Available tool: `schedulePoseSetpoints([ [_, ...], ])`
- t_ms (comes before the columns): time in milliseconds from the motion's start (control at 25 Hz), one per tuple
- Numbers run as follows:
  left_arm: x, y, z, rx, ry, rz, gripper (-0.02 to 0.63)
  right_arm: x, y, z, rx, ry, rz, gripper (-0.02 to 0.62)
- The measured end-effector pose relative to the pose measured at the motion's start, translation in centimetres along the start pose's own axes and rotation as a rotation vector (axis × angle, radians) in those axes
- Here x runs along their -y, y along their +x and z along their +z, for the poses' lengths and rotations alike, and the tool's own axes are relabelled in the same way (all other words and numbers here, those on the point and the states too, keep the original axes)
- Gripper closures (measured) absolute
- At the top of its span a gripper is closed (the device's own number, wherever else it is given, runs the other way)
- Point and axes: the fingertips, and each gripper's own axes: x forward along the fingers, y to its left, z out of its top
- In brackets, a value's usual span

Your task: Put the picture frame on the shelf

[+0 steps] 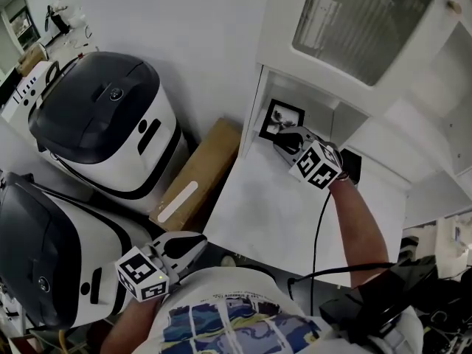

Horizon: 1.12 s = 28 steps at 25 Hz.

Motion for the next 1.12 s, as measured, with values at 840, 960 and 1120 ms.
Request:
schedulePoseSetpoints([
  [840, -1.4, -1.5, -1.2, -0.001, -0.059, 0.112, 0.592, 3.8, 6.1, -2.7, -0.072, 0.029, 0.064, 0.493],
  [960, -1.6, -1.3, -1.2, -0.002, -0.066, 0.11, 0.592, 3.8, 6.4, -3.0, -0.079, 0.046, 0.077, 0.492],
  [1120, -1.8, -1.3, -1.2, -0.004, -0.068, 0.111, 0.592, 3.9, 6.5, -2.6, -0.072, 0.063, 0.087, 0.489],
])
